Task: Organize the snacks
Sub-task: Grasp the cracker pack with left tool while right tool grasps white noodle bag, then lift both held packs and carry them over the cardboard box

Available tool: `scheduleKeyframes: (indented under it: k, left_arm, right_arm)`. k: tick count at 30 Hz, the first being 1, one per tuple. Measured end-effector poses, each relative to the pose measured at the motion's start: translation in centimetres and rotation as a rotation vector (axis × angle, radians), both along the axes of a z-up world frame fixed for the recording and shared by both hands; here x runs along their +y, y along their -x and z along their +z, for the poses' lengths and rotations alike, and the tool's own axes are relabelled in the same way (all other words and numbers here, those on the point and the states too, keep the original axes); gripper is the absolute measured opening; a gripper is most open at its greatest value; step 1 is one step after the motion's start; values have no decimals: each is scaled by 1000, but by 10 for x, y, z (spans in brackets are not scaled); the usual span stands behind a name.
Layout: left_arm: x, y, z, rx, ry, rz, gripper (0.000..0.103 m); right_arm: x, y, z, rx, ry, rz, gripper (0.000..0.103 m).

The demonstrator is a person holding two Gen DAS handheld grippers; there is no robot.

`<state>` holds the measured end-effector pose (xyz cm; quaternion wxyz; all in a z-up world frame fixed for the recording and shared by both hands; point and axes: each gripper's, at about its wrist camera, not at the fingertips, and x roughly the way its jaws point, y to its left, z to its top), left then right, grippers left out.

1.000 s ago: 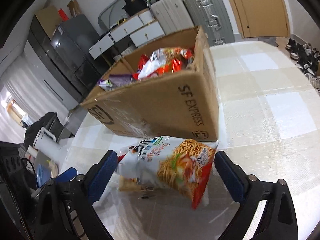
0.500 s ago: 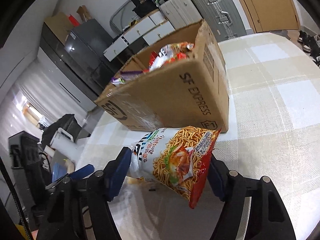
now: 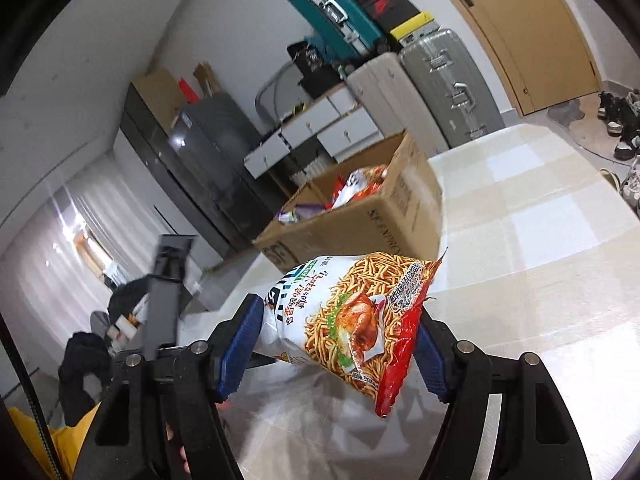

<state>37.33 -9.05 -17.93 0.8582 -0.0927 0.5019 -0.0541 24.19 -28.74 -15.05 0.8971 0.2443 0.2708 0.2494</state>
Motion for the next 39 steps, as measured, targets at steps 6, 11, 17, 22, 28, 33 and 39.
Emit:
scheduleKeyframes:
  k: [6,11,17,22,28,33,39]
  left_arm:
    - [-21,-18,-10,20,-62,9,102]
    - [-29,-22,-9,7,-155,15,98]
    - [-37,-14,3,-38,-177,-50,59]
    - [-30,-5,13,-34,-131,-75,58]
    - [-10,26,45,-92,-101,-49,58]
    - [17,58,88,-213,-77,-1,58]
    - [50,92,140,-311,21,19,58]
  right_arm:
    - [-8,4,3,-5,-28,-10,71]
    - [-7,7,6,-18,-27,0,71]
    - [-7,7,5,-7,-31,-4,71]
    - [-7,6,4,-2,-27,-10,71]
    - [-5,5,3,0,-23,-19,71]
    - [6,23,20,-19,10,-21,71]
    - [25,63,82,-131,49,16,71]
